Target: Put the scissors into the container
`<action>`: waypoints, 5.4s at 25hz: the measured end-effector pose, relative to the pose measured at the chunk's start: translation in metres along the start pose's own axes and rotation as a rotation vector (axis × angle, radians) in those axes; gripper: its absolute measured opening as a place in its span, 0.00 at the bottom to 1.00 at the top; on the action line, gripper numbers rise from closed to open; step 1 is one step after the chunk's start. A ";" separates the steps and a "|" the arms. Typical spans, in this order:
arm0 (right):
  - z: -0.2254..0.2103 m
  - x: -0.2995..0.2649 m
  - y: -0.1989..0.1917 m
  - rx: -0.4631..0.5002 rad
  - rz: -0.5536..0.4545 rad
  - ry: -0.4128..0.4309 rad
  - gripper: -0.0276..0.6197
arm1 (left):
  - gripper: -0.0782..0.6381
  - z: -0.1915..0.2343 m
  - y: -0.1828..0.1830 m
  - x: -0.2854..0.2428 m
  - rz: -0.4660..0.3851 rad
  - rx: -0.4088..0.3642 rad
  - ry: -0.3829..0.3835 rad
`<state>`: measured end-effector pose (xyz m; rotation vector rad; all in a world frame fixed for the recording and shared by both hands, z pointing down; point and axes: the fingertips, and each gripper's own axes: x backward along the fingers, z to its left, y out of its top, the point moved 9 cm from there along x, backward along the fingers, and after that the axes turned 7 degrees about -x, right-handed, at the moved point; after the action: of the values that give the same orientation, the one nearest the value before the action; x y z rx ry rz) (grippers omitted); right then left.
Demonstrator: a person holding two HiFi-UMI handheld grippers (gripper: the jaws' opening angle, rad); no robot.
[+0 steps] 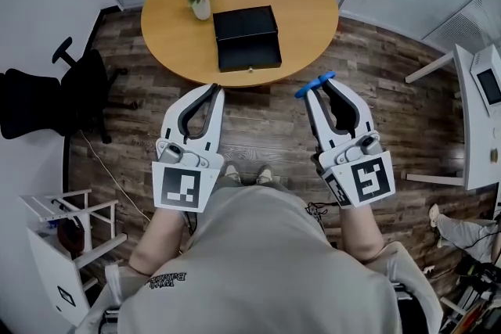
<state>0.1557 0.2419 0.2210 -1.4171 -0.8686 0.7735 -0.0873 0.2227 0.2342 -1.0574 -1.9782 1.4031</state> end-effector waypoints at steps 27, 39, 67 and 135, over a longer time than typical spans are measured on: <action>-0.039 -0.024 -0.015 0.098 0.052 0.103 0.19 | 0.15 -0.010 -0.017 -0.034 0.050 0.030 0.089; -0.058 -0.091 -0.040 0.094 0.135 0.095 0.19 | 0.15 0.027 -0.061 -0.088 0.074 0.059 0.049; -0.072 -0.294 -0.116 0.101 0.554 0.109 0.19 | 0.15 0.146 -0.189 -0.225 0.188 0.137 -0.234; -0.054 -0.369 -0.389 0.279 1.182 0.646 0.19 | 0.15 0.107 -0.350 -0.244 0.597 0.395 -0.181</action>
<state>0.0000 -0.1148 0.5942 -1.7104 0.6560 1.1132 -0.1354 -0.0952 0.5344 -1.4279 -1.4433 2.1567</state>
